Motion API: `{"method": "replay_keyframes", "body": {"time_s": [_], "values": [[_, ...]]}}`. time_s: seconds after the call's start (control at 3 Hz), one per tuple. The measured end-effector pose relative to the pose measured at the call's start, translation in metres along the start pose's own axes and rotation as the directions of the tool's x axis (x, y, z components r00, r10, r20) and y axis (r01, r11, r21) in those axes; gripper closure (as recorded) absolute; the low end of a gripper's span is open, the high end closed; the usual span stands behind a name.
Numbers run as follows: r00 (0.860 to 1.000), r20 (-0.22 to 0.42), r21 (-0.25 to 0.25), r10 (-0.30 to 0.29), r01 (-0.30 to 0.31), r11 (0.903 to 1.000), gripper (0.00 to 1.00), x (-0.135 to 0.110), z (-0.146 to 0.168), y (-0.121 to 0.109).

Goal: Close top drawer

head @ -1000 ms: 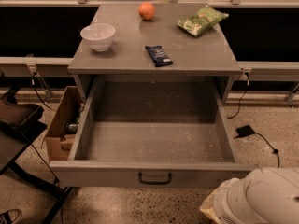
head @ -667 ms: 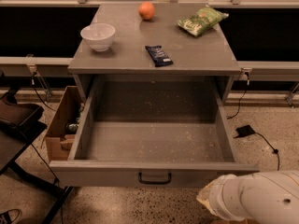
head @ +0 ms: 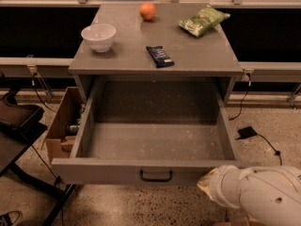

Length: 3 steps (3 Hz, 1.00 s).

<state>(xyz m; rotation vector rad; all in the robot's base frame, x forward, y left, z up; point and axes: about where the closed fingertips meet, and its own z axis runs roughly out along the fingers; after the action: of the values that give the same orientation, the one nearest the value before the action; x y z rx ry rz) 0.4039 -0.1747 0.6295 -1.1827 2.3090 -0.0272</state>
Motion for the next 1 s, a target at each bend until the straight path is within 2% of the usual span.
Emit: {"method": "replay_keyframes", "body": {"time_s": [0.33,1.0], "values": [[1.000,0.024,0.027,-0.012,0.012,0.9996,1.00,-0.009,0.006,-0.013],[0.993,0.070,0.030,-0.093,0.091,0.9954,1.00,-0.050,0.032,-0.048]]}}
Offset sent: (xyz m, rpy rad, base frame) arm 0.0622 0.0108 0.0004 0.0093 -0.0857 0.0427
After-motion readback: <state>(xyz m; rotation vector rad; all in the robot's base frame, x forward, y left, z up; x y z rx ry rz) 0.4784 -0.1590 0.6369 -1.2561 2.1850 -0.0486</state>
